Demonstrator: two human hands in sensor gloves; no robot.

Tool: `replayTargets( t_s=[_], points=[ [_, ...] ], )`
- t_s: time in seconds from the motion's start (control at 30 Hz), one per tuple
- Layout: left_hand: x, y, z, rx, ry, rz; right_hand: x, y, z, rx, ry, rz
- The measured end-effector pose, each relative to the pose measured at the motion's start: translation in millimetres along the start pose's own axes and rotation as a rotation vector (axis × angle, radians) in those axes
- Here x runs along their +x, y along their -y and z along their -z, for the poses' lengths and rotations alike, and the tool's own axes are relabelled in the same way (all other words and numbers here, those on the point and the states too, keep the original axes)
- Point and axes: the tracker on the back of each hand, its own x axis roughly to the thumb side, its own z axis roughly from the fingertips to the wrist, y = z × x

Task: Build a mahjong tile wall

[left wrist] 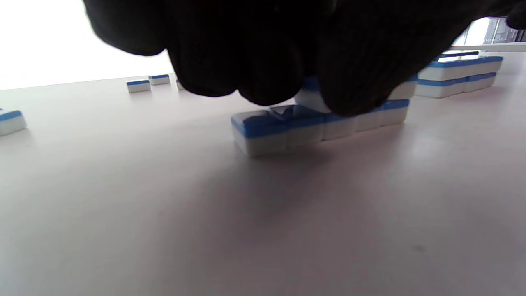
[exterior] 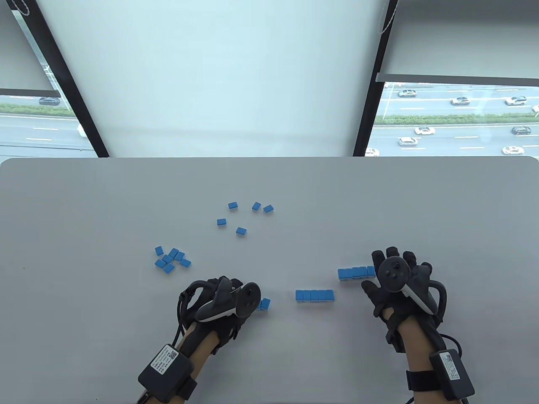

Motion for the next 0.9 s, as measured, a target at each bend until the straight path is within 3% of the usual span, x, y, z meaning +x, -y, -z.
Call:
replayTargets(
  t_s=[0.33,0.47,0.73,0.83,0.9],
  points=[
    [-3.9,-5.3,-2.1,-0.013,0.0,-0.026,0.2,0.4,0.1,-0.002,0.001,0.003],
    [-18.5,-30.2,-8.6,0.076,-0.035,-0.026,0.6,0.7,0.4,-0.004,0.005,0.006],
    [-83.3,-86.5,-6.5,0.281,-0.226,0.005,-0.4,1.1,0.2,-0.007,0.004,0.013],
    [-113.6,-83.9,0.3,0.259,-0.341,0.01,-0.9,1.7,0.3,-0.01,0.004,0.017],
    [-133.6,-68.1,6.3,0.232,-0.406,-0.025,-1.5,1.2,0.6,-0.008,0.002,0.02]
  ],
)
